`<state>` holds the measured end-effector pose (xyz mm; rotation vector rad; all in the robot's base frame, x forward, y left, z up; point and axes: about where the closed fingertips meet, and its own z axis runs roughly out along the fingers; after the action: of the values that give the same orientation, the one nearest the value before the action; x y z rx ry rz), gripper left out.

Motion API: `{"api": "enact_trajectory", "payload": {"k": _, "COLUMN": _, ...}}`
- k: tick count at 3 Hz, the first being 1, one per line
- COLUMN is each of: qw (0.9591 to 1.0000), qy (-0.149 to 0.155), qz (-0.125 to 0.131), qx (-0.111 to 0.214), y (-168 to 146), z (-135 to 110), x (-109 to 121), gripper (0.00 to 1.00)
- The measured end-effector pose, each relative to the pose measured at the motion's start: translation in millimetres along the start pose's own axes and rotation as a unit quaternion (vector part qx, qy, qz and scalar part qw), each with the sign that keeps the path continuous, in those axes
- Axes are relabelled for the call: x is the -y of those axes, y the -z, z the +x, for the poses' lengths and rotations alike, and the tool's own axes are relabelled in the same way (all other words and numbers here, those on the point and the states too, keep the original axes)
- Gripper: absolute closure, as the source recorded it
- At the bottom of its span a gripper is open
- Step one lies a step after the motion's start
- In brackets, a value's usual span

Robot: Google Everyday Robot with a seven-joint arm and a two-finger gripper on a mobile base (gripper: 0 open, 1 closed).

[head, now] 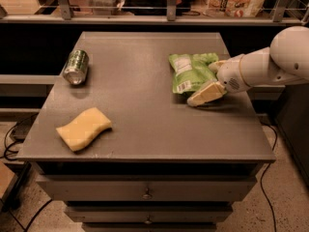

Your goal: Move green rice chip bag near green can

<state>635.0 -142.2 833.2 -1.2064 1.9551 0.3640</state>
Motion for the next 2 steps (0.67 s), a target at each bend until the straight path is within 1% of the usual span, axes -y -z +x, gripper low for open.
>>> {"api": "enact_trajectory", "payload": {"k": 1, "qw": 0.9999, "qy": 0.007, "qz": -0.008, "qx": 0.005, "y": -5.4, "z": -6.6, "x": 2.0, "gripper": 0.50}}
{"api": "enact_trajectory", "payload": {"k": 2, "qw": 0.9987, "qy": 0.040, "qz": -0.027, "qx": 0.016, "y": -8.0, "z": -34.4, "x": -6.3, "gripper": 0.81}}
